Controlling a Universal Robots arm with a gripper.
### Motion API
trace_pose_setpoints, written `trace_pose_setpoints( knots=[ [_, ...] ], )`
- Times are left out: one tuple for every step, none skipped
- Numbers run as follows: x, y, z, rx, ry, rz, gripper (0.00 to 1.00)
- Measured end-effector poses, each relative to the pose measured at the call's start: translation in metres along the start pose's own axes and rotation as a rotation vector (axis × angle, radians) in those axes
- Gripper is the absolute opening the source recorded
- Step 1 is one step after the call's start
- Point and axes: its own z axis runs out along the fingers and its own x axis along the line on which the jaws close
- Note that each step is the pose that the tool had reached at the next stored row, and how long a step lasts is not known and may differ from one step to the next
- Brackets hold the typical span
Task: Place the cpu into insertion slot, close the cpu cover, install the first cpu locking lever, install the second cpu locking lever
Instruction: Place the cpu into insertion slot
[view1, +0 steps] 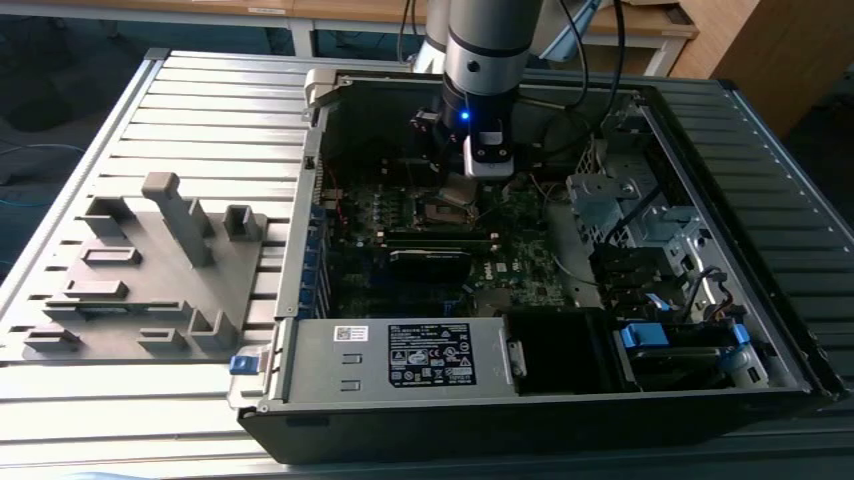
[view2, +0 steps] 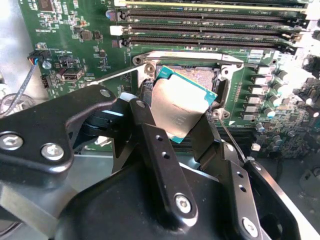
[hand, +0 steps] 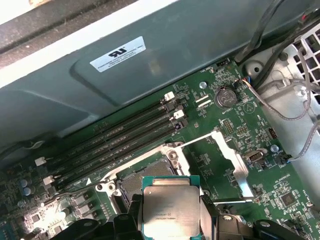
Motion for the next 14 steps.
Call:
trace_pose_setpoints(
  knots=[
    [0.0,0.0,0.0,0.0,-0.0001,0.0,0.54],
    [0.0,0.0,0.0,-0.0001,-0.0001,0.001,0.54],
    [0.0,0.0,0.0,-0.0001,-0.0001,0.001,0.54],
    [0.0,0.0,0.0,-0.0001,-0.0001,0.001,0.54],
    [0.0,0.0,0.0,-0.0001,-0.0001,0.001,0.54],
    [0.0,0.0,0.0001,-0.0001,-0.0001,0.001,0.54],
    [0.0,0.0,0.0006,-0.0005,-0.0001,0.001,0.54],
    [0.0,0.0,0.001,-0.0006,-0.0001,0.001,0.54],
    [0.0,-0.0001,0.0013,-0.0002,-0.0001,0.001,0.54],
    [0.0,-0.0001,0.0015,0.0,-0.0001,0.001,0.54],
    [0.0,-0.0002,0.0015,0.0001,-0.0001,0.001,0.54],
    [0.0,-0.0001,0.0017,0.0,-0.0001,0.001,0.54],
    [0.0,-0.0001,0.0017,-0.0001,-0.0001,0.001,0.54],
    [0.0,-0.0001,0.0018,-0.0001,-0.0001,0.001,0.54]
  ],
)
